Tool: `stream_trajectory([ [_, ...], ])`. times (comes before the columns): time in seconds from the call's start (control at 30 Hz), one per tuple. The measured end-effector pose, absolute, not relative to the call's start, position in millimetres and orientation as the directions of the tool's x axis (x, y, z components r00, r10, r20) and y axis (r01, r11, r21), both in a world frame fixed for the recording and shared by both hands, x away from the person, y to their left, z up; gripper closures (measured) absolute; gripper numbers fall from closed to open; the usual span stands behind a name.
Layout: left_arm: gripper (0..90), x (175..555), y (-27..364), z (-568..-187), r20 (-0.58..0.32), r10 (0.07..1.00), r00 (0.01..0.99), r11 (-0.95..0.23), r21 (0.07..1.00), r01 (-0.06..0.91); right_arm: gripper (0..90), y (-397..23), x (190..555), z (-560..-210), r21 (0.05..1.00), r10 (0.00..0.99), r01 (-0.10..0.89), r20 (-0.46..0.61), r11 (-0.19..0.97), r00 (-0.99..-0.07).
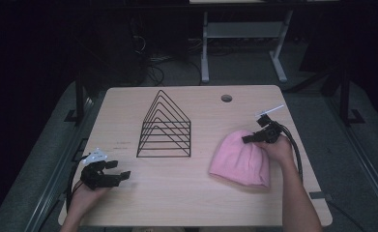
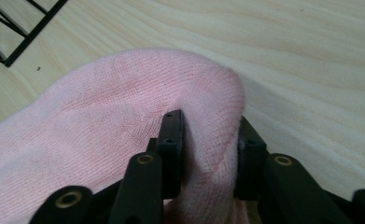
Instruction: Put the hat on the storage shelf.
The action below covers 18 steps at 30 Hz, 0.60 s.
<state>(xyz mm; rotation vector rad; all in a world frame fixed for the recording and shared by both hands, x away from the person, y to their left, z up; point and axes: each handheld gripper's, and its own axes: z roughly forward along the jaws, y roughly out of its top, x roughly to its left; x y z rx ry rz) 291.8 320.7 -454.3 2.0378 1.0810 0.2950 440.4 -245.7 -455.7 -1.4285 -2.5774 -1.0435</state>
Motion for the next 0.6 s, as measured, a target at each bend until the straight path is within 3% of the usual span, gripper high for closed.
stream_trajectory([
  [0.6,23.9,290.7,320.0,-454.5,-0.143,0.778,0.612,-0.332,0.734,0.593,73.5,-233.1,402.8,-393.1,0.688,0.689,0.636,0.272,0.349,-0.672],
])
